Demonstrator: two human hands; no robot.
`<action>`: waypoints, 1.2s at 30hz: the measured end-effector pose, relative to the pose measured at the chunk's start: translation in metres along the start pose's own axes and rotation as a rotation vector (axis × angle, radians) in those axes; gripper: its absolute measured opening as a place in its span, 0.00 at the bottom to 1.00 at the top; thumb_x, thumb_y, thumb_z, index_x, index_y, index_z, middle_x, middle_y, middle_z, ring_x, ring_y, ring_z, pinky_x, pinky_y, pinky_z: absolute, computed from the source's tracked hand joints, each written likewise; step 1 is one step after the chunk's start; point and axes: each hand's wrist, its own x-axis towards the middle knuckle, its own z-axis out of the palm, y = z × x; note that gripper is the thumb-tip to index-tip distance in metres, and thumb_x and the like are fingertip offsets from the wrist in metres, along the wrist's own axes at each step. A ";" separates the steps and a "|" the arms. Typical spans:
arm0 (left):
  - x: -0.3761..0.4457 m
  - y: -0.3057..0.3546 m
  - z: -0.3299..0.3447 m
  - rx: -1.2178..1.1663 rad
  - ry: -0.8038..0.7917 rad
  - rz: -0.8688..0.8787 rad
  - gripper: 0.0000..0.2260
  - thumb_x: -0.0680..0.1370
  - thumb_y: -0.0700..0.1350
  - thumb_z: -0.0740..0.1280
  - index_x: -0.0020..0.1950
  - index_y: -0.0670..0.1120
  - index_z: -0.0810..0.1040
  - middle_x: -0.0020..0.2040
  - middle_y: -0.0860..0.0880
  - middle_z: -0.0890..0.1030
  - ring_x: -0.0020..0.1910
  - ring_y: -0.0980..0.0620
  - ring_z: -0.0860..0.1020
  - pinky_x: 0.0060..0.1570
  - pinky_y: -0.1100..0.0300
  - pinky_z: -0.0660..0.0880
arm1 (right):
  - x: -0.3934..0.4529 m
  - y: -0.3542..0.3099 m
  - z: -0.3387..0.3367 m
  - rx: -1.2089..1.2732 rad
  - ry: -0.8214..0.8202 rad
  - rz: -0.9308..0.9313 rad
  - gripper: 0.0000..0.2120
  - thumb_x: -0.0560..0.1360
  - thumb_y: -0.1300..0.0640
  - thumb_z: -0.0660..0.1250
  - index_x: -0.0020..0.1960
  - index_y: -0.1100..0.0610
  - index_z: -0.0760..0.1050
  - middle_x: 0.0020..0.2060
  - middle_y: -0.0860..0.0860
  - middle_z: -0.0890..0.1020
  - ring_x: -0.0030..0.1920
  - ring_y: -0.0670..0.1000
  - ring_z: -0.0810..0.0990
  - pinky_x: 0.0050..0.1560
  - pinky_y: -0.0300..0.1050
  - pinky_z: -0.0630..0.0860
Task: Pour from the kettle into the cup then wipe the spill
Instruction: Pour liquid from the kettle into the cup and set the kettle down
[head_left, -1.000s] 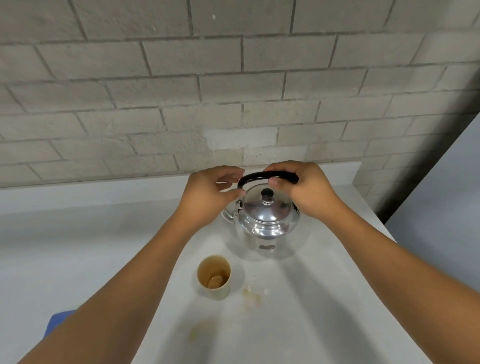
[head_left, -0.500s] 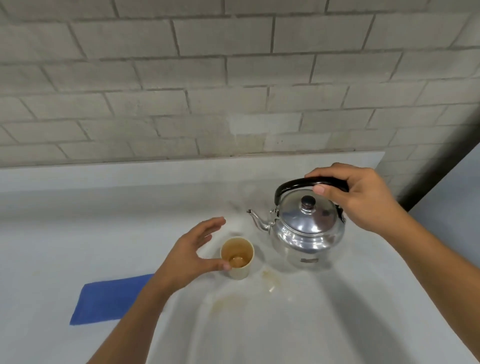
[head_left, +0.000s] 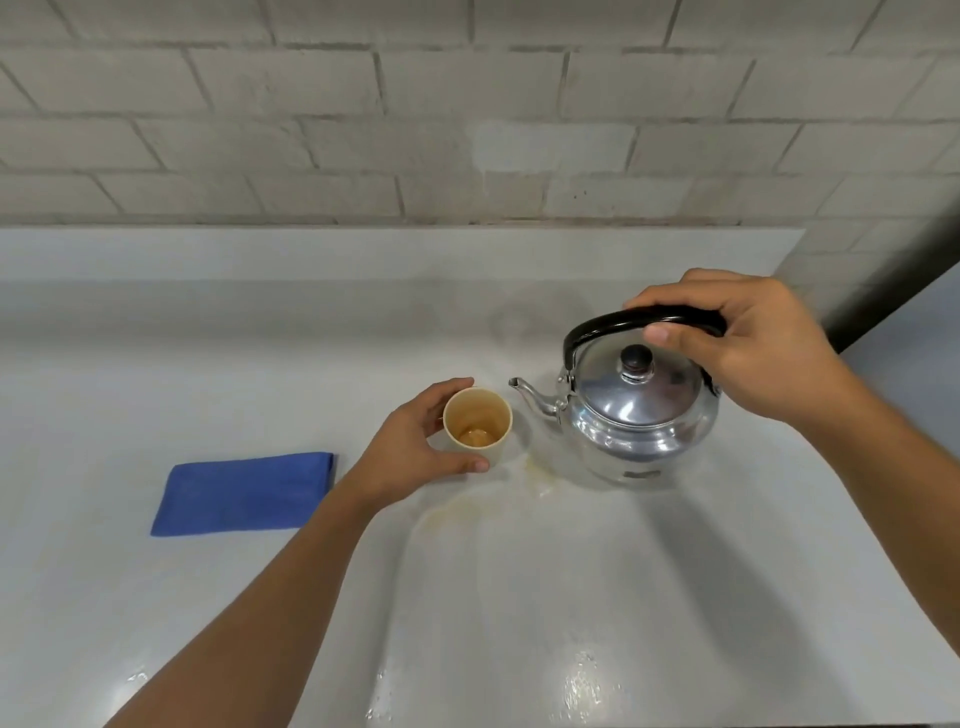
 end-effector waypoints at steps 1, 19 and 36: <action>0.000 -0.001 0.002 -0.018 0.018 -0.003 0.41 0.62 0.46 0.88 0.72 0.62 0.75 0.65 0.60 0.83 0.66 0.59 0.80 0.61 0.69 0.76 | 0.000 -0.002 0.000 -0.008 -0.014 -0.008 0.13 0.75 0.61 0.73 0.55 0.46 0.85 0.41 0.45 0.81 0.43 0.47 0.80 0.45 0.30 0.70; 0.000 -0.007 0.013 -0.051 0.105 0.026 0.39 0.61 0.52 0.88 0.69 0.62 0.77 0.64 0.57 0.84 0.64 0.56 0.82 0.59 0.68 0.77 | 0.018 -0.038 0.004 -0.333 -0.206 -0.185 0.11 0.75 0.59 0.74 0.55 0.46 0.85 0.38 0.45 0.80 0.39 0.48 0.78 0.42 0.36 0.70; -0.002 -0.004 0.015 -0.083 0.104 0.015 0.38 0.60 0.55 0.88 0.68 0.64 0.77 0.63 0.57 0.84 0.63 0.54 0.83 0.60 0.63 0.80 | 0.028 -0.052 0.001 -0.425 -0.269 -0.223 0.10 0.75 0.59 0.73 0.55 0.49 0.85 0.38 0.47 0.80 0.38 0.44 0.77 0.41 0.39 0.69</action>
